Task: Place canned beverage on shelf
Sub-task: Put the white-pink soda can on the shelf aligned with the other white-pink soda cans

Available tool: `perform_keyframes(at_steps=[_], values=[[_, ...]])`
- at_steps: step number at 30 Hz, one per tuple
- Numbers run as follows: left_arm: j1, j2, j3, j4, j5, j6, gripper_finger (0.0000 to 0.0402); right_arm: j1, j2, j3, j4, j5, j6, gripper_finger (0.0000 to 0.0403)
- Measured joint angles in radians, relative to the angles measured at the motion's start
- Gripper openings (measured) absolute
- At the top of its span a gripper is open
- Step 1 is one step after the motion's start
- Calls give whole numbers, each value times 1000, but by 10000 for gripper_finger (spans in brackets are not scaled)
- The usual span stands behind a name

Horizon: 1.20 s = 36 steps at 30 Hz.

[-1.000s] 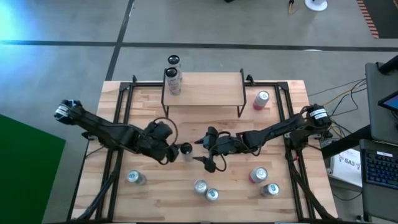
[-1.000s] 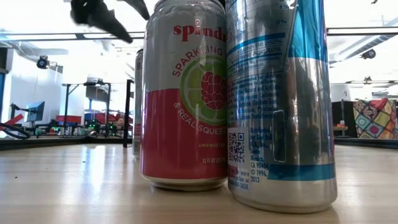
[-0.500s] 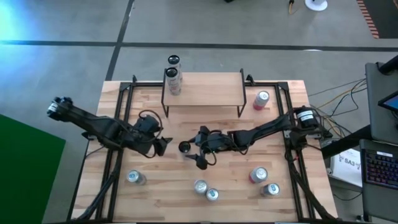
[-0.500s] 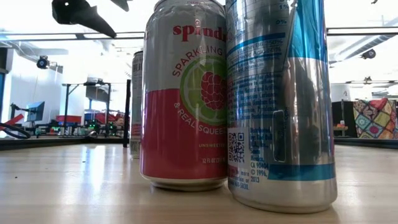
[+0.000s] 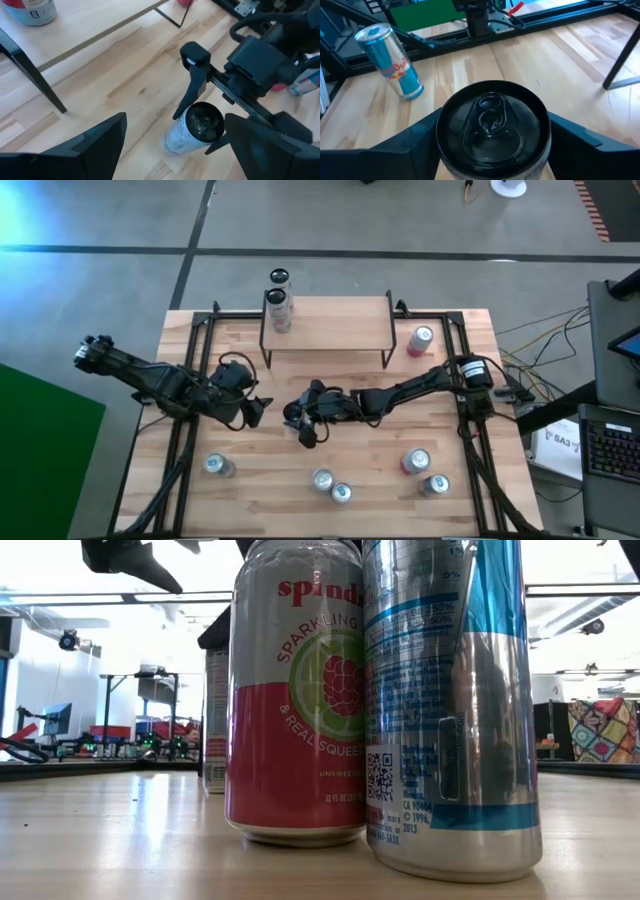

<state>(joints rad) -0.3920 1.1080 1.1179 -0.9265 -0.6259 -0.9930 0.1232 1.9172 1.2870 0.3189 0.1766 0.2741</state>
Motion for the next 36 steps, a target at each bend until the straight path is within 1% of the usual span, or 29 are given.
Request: perform_keyframes(at_steps=[2, 3, 7, 10, 13, 17, 20, 23, 26, 30, 32, 36], values=[[0, -3, 0, 0, 8, 12, 322, -3, 1, 13, -23, -1, -1, 253], [0, -7, 0, -4, 11, 15, 322, -3, 1, 18, -33, -1, -1, 253], [0, -32, 0, -26, 33, 21, 322, -3, -27, 16, -74, -4, 4, 253], [1, -65, 0, -25, 65, 74, 322, -6, -74, 15, -107, -59, 6, 264], [1, -103, 0, 5, 132, 185, 322, -21, -137, 16, -112, -183, 4, 266], [4, -140, 0, 99, 255, 361, 322, -56, -201, 16, -118, -420, 5, 258], [4, -151, 0, 171, 319, 443, 322, -84, -246, 16, -104, -565, 36, 259], [4, -153, -12, 280, 356, 498, 322, -111, -293, 16, -43, -661, 74, 262], [11, -143, -46, 418, 416, 537, 322, -129, -327, 16, 42, -729, 101, 261], [40, -116, -112, 594, 506, 548, 322, -139, -349, 16, 167, -821, 159, 261], [61, -102, -152, 687, 563, 543, 322, -140, -355, 17, 201, -846, 180, 262], [103, -74, -228, 907, 692, 514, 322, -139, -357, 17, 195, -857, 190, 262]])
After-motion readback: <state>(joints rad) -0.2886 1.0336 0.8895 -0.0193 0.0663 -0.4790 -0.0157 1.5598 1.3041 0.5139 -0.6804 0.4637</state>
